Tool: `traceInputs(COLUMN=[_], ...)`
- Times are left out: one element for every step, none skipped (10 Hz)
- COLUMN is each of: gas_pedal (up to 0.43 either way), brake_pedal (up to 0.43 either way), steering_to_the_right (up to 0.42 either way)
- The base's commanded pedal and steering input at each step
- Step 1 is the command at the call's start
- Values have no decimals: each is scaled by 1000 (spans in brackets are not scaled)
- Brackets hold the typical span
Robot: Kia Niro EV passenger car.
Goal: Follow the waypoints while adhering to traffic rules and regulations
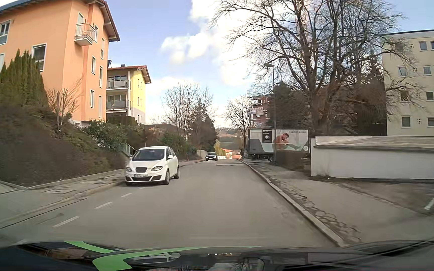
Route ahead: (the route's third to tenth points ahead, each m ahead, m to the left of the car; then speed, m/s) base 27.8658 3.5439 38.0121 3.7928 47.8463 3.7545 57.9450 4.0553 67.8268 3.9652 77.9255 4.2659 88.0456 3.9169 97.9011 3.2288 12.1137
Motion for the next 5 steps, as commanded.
traceInputs(gas_pedal=[0,0,0,0,0], brake_pedal=[0,0,152,256,274], steering_to_the_right=[-4,-3,-4,-4,-3])
